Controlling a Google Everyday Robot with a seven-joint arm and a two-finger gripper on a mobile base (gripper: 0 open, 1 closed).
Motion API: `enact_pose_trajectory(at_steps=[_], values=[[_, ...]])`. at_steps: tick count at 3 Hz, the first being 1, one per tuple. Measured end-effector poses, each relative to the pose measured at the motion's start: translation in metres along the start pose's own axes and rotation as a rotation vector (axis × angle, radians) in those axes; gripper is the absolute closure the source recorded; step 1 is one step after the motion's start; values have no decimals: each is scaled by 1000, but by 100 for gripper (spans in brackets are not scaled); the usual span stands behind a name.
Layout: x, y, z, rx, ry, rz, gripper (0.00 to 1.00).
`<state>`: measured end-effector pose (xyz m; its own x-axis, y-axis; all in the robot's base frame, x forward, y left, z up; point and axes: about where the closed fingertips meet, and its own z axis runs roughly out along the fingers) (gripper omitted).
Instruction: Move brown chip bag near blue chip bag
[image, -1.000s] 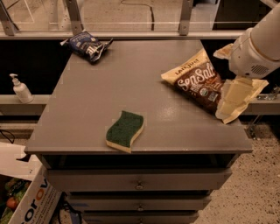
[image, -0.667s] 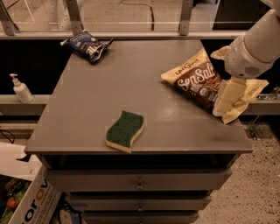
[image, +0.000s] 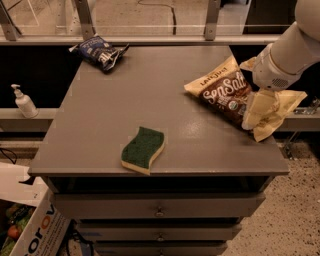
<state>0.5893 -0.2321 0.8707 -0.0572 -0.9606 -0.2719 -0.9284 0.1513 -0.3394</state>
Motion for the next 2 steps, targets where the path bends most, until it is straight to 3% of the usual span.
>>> enact_pose_trajectory(at_steps=[2], values=[[11, -6, 13, -8, -2, -7, 41]])
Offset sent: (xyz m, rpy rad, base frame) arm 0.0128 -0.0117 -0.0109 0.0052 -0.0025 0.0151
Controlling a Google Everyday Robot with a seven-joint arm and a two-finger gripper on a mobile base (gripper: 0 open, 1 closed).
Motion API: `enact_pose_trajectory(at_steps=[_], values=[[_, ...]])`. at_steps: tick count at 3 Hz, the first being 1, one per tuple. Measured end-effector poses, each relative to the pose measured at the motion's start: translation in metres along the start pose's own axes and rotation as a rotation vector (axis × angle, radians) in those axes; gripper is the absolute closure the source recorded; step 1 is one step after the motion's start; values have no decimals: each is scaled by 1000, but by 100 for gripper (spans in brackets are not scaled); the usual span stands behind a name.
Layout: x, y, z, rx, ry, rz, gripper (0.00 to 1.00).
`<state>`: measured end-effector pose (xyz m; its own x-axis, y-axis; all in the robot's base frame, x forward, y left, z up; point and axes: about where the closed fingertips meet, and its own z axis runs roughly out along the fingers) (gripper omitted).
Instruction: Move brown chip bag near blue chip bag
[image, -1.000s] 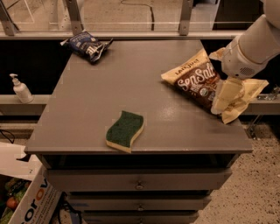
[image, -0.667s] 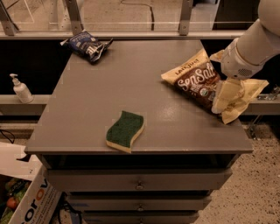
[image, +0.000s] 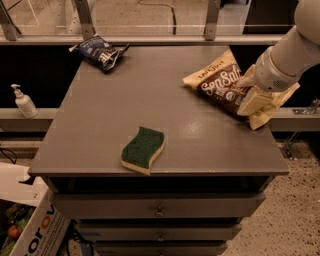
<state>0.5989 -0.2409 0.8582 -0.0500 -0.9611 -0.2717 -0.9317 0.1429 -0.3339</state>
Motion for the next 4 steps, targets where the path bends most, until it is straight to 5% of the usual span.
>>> enact_pose_trajectory(at_steps=[2, 3, 4], values=[[-10, -5, -7, 8, -24, -4, 87], [-27, -15, -14, 21, -62, -8, 100], [-54, -31, -21, 45, -105, -23, 100]])
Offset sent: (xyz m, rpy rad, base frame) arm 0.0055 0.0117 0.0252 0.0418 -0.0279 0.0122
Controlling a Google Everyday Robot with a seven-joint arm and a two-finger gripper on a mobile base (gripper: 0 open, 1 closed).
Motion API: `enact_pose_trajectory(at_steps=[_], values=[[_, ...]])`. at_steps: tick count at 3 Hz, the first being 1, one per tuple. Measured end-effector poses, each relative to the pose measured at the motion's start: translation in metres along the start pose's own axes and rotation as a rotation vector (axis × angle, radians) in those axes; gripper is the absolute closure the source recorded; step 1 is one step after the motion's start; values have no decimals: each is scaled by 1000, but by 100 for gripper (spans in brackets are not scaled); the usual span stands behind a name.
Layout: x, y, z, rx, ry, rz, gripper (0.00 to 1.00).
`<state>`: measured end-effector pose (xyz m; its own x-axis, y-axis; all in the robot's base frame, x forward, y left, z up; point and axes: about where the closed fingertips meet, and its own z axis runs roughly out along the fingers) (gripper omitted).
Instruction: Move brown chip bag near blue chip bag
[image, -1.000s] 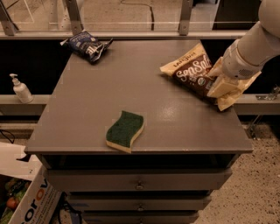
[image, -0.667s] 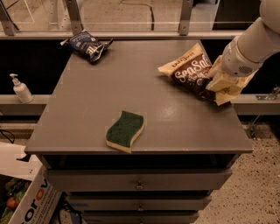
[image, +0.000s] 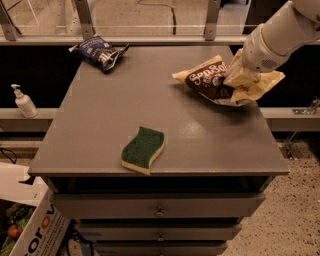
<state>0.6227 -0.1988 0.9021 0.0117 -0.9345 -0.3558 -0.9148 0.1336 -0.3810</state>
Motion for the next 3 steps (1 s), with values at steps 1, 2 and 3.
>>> enact_pose_trajectory(at_steps=[1, 2, 3], values=[[-31, -20, -3, 32, -57, -19, 100], [-32, -20, -3, 32, -57, -19, 100], [-34, -24, -2, 38, -59, -29, 100]])
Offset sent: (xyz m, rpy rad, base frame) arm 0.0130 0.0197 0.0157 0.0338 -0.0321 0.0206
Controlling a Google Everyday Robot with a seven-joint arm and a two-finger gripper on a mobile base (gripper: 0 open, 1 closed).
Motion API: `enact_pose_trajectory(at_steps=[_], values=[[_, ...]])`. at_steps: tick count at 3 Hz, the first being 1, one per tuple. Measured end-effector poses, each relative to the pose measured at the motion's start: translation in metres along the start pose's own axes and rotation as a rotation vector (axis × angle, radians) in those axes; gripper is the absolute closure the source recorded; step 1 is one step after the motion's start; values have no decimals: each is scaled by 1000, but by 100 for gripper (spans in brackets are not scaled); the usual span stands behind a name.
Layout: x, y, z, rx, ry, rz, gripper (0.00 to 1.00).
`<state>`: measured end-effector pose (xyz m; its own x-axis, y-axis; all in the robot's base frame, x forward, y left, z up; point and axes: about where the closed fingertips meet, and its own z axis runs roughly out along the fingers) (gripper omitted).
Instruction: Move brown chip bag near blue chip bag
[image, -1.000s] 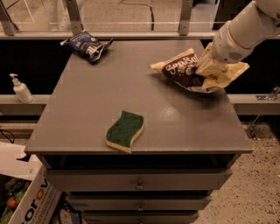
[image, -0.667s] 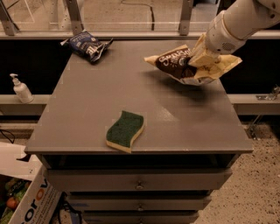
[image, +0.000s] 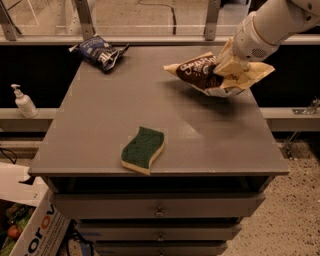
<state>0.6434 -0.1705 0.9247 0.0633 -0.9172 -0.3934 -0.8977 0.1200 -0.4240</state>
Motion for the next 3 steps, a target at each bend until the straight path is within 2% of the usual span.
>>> enact_pose_trajectory(at_steps=[2, 3], values=[[-43, -61, 30, 109, -54, -171, 100], [-59, -79, 51, 129, -76, -240, 100]])
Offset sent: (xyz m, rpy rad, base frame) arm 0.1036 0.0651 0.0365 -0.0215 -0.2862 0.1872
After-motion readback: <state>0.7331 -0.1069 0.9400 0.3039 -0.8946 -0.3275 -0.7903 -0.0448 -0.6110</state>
